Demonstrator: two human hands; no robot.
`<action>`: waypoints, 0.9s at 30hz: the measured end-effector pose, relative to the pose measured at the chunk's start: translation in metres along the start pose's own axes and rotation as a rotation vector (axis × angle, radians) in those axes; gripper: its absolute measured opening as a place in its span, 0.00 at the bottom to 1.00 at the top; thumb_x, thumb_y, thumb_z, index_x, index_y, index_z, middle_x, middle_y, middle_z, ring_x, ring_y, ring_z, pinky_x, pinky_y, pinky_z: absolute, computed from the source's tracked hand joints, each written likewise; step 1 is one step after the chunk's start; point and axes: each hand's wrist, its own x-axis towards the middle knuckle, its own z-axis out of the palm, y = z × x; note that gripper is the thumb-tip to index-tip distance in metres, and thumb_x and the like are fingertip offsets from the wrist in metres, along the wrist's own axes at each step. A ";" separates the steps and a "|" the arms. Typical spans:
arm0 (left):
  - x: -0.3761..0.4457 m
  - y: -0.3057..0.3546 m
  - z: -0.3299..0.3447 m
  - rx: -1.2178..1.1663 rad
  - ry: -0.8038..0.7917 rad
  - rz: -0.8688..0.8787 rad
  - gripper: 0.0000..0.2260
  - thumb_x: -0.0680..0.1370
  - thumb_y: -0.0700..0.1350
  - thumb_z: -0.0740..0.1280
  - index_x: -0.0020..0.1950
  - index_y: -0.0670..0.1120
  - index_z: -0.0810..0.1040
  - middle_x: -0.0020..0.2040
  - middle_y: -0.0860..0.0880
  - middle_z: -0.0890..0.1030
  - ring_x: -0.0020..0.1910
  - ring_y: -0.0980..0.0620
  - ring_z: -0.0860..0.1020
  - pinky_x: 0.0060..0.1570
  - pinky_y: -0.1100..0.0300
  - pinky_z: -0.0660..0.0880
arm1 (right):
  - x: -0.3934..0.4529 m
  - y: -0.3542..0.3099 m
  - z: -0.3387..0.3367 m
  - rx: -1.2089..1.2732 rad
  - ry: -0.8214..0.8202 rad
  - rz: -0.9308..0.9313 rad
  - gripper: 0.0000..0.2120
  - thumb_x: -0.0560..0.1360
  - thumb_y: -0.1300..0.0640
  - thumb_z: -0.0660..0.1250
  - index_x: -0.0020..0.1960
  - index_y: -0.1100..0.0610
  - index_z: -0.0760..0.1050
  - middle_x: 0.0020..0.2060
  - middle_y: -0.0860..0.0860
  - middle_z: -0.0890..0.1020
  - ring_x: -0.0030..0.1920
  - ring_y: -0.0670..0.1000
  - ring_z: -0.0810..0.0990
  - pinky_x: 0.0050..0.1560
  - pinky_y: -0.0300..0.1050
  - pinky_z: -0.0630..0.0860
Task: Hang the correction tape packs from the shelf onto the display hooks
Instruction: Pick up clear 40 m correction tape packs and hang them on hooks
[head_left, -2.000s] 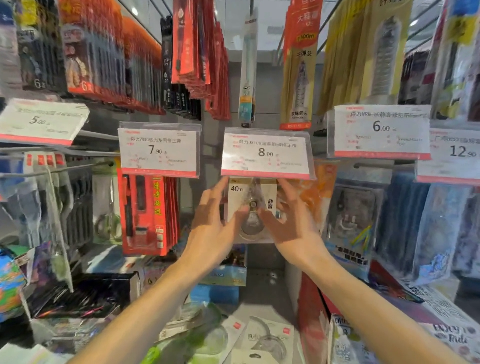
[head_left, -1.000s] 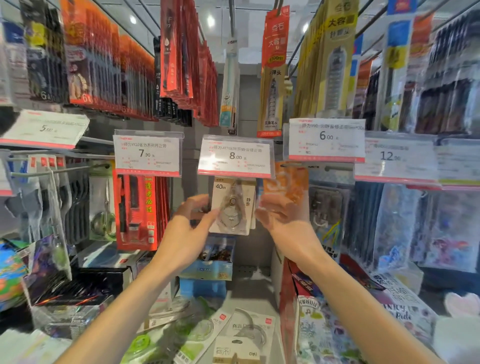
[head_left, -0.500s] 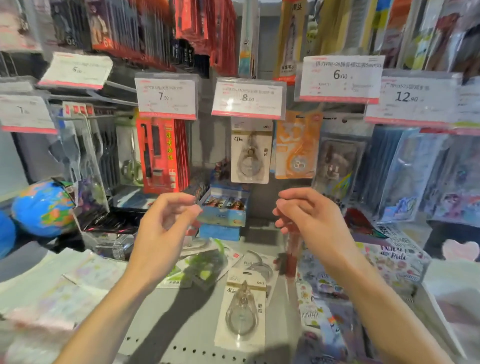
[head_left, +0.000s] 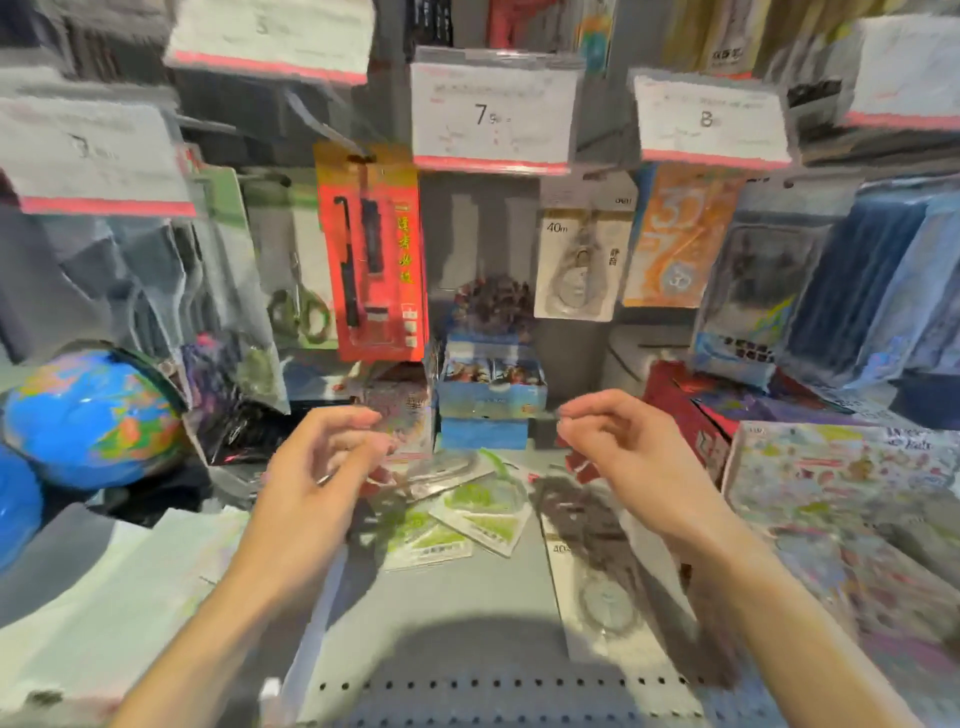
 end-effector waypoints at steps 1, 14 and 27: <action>0.001 -0.004 -0.009 -0.004 -0.012 -0.014 0.05 0.78 0.44 0.71 0.53 0.54 0.81 0.43 0.52 0.87 0.39 0.57 0.85 0.44 0.65 0.80 | 0.002 0.005 0.011 -0.026 -0.009 0.019 0.04 0.80 0.65 0.71 0.54 0.61 0.81 0.39 0.54 0.84 0.39 0.51 0.79 0.42 0.46 0.74; 0.005 -0.031 -0.051 -0.056 0.034 -0.173 0.07 0.79 0.35 0.70 0.52 0.47 0.81 0.40 0.48 0.87 0.36 0.52 0.83 0.39 0.65 0.80 | 0.085 0.086 0.106 -0.682 -0.285 0.035 0.20 0.79 0.46 0.71 0.68 0.53 0.77 0.67 0.51 0.77 0.69 0.52 0.75 0.70 0.47 0.70; 0.001 -0.034 -0.042 -0.011 0.054 -0.200 0.06 0.80 0.36 0.70 0.54 0.46 0.81 0.40 0.52 0.87 0.35 0.55 0.83 0.37 0.65 0.80 | 0.115 0.098 0.106 -0.572 -0.473 0.071 0.32 0.70 0.44 0.81 0.70 0.53 0.77 0.63 0.47 0.76 0.63 0.48 0.78 0.58 0.37 0.69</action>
